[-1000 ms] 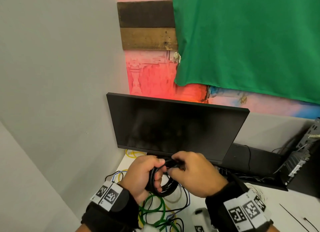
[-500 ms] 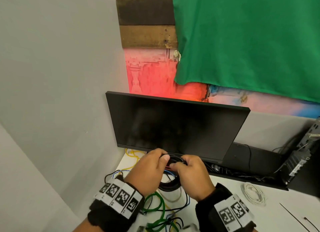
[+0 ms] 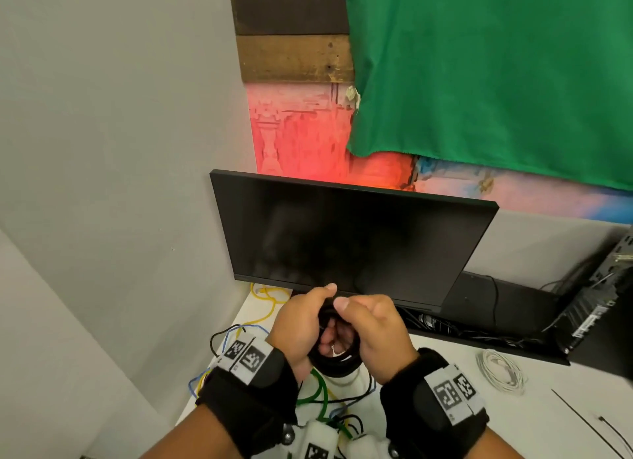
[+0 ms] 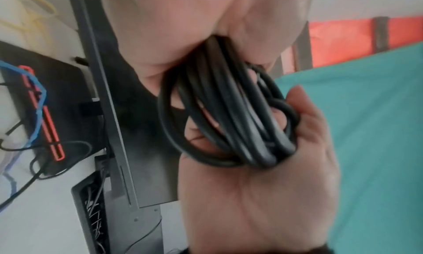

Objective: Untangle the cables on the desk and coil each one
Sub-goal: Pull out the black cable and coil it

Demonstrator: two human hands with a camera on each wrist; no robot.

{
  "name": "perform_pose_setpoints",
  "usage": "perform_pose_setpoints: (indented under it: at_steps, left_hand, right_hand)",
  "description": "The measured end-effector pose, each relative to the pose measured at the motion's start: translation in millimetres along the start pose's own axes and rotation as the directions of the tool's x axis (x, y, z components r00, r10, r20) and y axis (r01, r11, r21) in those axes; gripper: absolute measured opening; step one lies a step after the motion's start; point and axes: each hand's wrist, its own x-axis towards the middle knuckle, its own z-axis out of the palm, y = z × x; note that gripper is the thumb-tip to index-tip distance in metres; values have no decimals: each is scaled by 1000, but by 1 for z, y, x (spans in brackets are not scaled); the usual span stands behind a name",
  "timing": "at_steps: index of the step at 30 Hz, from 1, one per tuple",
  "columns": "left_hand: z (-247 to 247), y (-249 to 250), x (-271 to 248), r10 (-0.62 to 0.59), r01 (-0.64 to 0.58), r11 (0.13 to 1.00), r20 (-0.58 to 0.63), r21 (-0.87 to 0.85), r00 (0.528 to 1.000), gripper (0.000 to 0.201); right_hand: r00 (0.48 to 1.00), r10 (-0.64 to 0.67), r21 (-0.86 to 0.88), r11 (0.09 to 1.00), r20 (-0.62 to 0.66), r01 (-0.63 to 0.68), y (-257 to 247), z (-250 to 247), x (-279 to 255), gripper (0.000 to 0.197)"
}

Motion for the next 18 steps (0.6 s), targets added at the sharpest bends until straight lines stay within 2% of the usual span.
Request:
perform_pose_setpoints:
  at_steps: [2,3,5,7,9,12,14,15,18]
  left_hand:
    - [-3,-3,4,-39,40,999,22,-36,999,48]
    - [-5,-5,7,-41,41,999,-21,0,999,50]
    - [-7,-13,14,15,17,981,-164,192,986,55]
    - [-7,-23,18,128,-21,927,-265,373,956,54]
    - [-5,-29,21,216,-71,903,-306,423,927,49]
    - [1,-26,21,221,-86,924,-336,373,915,51]
    - [1,-24,20,160,-53,945,-314,323,936,62]
    - [0,-23,19,118,-41,960,-268,276,956,65]
    - [-18,-21,16,18,-15,993,-24,121,1000,57]
  right_hand:
    - [995,100,77,992,11,-101,5,-3,3,46]
    - [992,130,40,991,3,-130,7,-6,6,43]
    - [984,168,-273,945,-64,-180,14,-12,16,40]
    - [966,183,-555,792,-183,-255,24,-14,24,30]
    - [936,186,-570,752,-299,-331,34,-3,26,29]
    - [887,130,-388,864,-444,-320,45,11,20,38]
    - [881,136,-248,930,-454,-271,45,9,17,51]
    - [896,134,-233,940,-424,-251,44,6,16,56]
    - [960,78,-368,913,-270,-177,41,-7,15,63]
